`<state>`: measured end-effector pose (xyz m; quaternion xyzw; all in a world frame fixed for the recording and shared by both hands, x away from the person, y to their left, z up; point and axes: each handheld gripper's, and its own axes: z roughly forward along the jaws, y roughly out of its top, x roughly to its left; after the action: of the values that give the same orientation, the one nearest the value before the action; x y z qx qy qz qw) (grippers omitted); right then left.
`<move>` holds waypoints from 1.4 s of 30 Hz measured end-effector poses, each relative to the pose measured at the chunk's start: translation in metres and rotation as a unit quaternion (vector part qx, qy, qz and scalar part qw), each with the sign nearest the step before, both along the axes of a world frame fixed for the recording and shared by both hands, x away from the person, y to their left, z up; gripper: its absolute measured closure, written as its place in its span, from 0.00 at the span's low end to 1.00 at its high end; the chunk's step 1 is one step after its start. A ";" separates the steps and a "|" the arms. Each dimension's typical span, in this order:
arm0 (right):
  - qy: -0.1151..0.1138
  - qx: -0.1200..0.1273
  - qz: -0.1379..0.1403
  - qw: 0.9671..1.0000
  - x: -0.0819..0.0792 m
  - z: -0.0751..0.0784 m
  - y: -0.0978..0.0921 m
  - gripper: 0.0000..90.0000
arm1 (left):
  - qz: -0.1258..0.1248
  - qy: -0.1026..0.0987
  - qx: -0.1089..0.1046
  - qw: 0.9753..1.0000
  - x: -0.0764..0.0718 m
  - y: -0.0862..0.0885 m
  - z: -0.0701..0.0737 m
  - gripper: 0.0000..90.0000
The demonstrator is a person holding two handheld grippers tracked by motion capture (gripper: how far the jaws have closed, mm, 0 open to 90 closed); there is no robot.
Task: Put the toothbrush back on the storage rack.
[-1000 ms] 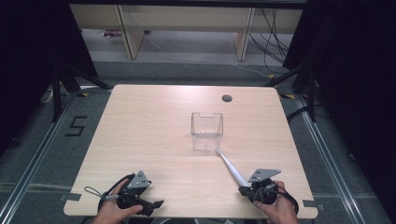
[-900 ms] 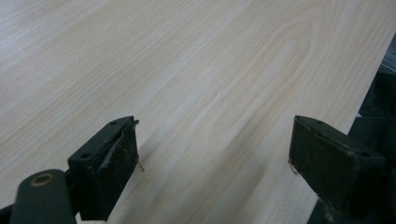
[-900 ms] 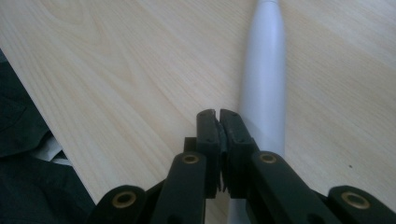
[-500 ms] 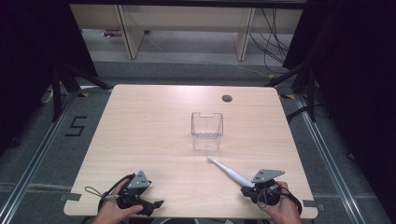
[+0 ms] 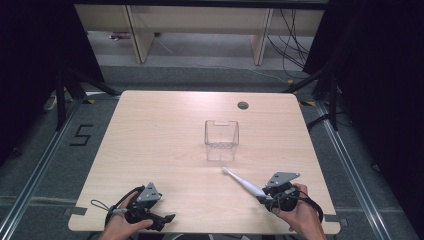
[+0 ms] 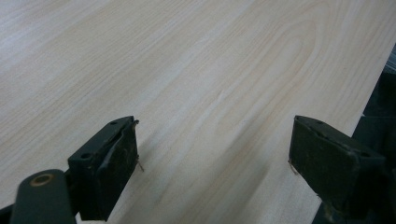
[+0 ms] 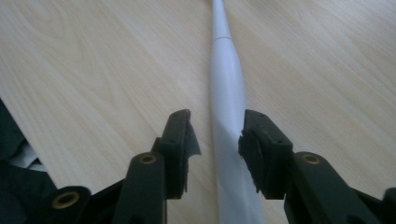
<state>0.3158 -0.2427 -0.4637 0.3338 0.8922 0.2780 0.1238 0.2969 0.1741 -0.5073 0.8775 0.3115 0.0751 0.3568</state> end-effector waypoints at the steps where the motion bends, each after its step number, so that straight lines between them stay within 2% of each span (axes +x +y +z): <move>1: 0.005 -0.008 -0.002 1.000 0.002 0.001 0.002 0.67 | 0.000 0.000 0.000 1.000 0.000 0.000 0.000 0.17; 2: 0.001 -0.012 -0.001 1.000 0.004 0.002 0.004 0.66 | 0.002 -0.001 0.001 1.000 0.000 0.000 0.000 0.17; 3: 0.007 -0.011 -0.012 1.000 0.005 0.002 0.007 0.64 | 0.002 -0.001 0.001 1.000 0.000 0.000 0.000 0.17; 4: 0.016 -0.023 -0.005 1.000 0.008 0.004 0.008 0.63 | 0.003 -0.002 0.001 1.000 0.000 0.000 0.000 0.17; 5: 0.016 -0.023 -0.005 1.000 0.008 0.004 0.008 0.63 | 0.003 -0.002 0.001 1.000 0.000 0.000 0.000 0.17; 7: 0.025 -0.045 0.001 0.999 0.017 0.005 0.015 0.59 | 0.002 -0.002 0.000 1.000 0.000 0.001 0.000 0.17; 9: 0.030 -0.054 0.002 0.998 0.022 0.006 0.019 0.58 | 0.003 -0.002 0.000 1.000 0.000 0.001 0.000 0.17; 10: 0.035 -0.061 0.010 0.997 0.026 0.004 0.021 0.57 | 0.002 0.000 -0.004 1.000 0.000 0.000 0.000 0.17; 11: 0.046 -0.065 0.007 0.997 0.027 0.004 0.023 0.57 | 0.003 0.001 -0.008 1.000 -0.001 -0.001 0.000 0.17; 13: 0.046 -0.077 0.011 0.996 0.032 0.003 0.025 0.57 | 0.004 0.000 -0.009 1.000 -0.001 -0.001 0.000 0.17; 14: 0.046 -0.077 0.011 0.996 0.032 0.003 0.025 0.57 | 0.001 -0.002 0.000 1.000 0.000 0.000 0.000 0.17; 17: 0.043 -0.083 0.018 0.995 0.037 0.002 0.027 0.56 | 0.002 -0.002 0.001 1.000 0.000 0.000 0.000 0.17; 18: 0.055 -0.085 0.017 0.995 0.040 0.000 0.029 0.56 | 0.001 -0.001 0.000 1.000 0.000 0.000 0.000 0.17; 23: 0.066 -0.092 0.014 0.993 0.043 -0.001 0.031 0.56 | 0.002 -0.001 -0.002 1.000 0.000 0.000 0.000 0.17; 24: 0.074 -0.095 0.015 0.993 0.044 -0.002 0.033 0.56 | -0.001 0.000 0.000 1.000 0.000 0.000 0.000 0.17; 27: 0.073 -0.110 0.030 0.991 0.047 -0.003 0.037 0.56 | 0.001 -0.001 0.000 1.000 0.000 0.000 0.000 0.17; 29: 0.079 -0.116 0.033 0.990 0.048 -0.004 0.040 0.56 | 0.001 0.000 -0.003 1.000 -0.001 0.000 0.000 0.17; 30: 0.089 -0.118 0.025 0.989 0.048 -0.004 0.042 0.57 | -0.001 0.000 -0.002 1.000 0.000 0.000 0.000 0.17; 32: 0.086 -0.131 0.038 0.987 0.051 -0.005 0.043 0.57 | -0.001 0.001 -0.003 1.000 0.000 0.000 0.000 0.17; 34: 0.090 -0.134 0.035 0.986 0.052 -0.005 0.044 0.58 | 0.001 -0.001 0.000 1.000 0.000 0.000 0.000 0.17; 36: 0.095 -0.142 0.043 0.984 0.056 -0.008 0.046 0.58 | 0.002 0.000 -0.002 1.000 0.000 0.000 -0.001 0.17; 37: 0.102 -0.143 0.037 0.984 0.055 -0.009 0.047 0.58 | 0.001 0.001 -0.001 1.000 0.000 0.000 -0.001 0.17; 38: 0.101 -0.147 0.046 0.983 0.057 -0.010 0.047 0.59 | 0.001 0.001 -0.002 1.000 0.000 0.000 -0.001 0.17; 41: 0.108 -0.149 0.045 0.982 0.058 -0.010 0.048 0.60 | -0.002 0.003 -0.004 1.000 0.000 0.000 0.000 0.17; 42: 0.114 -0.150 0.032 0.982 0.057 -0.010 0.050 0.61 | -0.002 0.001 -0.002 1.000 0.000 0.000 0.000 0.17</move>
<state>0.3727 -0.1928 -0.4739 0.3126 0.9421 0.1046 0.0609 0.2967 0.1745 -0.5074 0.8772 0.3108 0.0726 0.3586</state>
